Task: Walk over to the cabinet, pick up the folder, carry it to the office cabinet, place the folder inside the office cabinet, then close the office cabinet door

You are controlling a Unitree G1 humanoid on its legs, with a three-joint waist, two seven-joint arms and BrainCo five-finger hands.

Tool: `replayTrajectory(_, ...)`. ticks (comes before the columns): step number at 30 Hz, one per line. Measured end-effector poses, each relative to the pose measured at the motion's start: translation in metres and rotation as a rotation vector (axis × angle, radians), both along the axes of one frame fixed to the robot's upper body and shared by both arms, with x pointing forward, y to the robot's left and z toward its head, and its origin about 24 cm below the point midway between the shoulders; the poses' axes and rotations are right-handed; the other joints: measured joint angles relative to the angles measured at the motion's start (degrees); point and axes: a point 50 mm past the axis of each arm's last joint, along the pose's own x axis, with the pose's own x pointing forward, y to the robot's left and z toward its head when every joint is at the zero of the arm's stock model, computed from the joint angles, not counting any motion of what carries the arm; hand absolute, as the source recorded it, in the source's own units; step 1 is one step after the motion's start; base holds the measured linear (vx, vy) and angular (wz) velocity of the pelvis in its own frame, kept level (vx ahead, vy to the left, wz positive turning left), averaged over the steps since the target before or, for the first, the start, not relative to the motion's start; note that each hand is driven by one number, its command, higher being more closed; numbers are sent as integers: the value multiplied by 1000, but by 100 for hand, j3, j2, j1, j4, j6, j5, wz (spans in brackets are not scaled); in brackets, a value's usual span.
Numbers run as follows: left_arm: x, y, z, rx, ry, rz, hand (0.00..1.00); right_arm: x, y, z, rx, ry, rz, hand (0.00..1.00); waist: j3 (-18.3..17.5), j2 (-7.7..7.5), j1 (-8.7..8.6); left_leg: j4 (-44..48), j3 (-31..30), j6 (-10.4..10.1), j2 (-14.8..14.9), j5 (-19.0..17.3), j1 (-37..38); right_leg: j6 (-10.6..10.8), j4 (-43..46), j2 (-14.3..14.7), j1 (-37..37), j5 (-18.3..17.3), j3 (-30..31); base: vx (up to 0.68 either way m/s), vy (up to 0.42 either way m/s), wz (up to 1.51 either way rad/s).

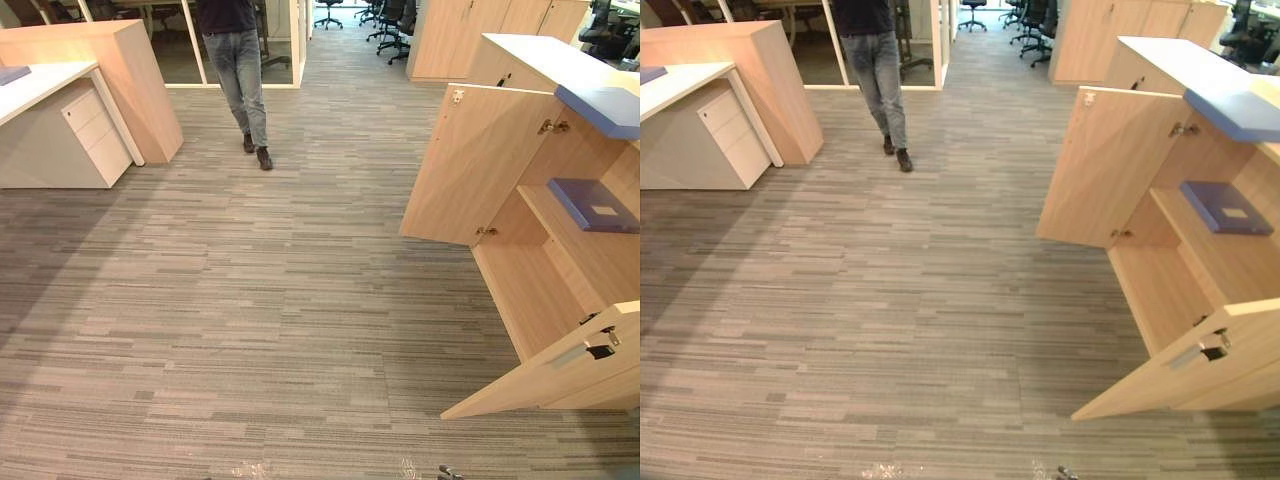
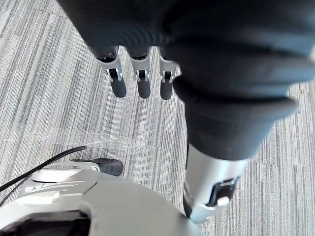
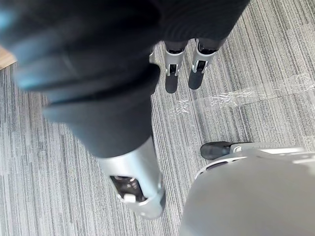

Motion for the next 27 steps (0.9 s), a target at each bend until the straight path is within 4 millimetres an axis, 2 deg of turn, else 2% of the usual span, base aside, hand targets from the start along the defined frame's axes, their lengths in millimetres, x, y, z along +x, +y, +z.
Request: replayTrajectory(27, 2, 0, 1, 34, -21, -18, 0, 4, 0, 1, -24, -20, -45, 0, 68, -39, 6, -108, -1, -40, 5, 73, 36, 1, 0, 2, 7, 0, -13, 0, 0, 0)
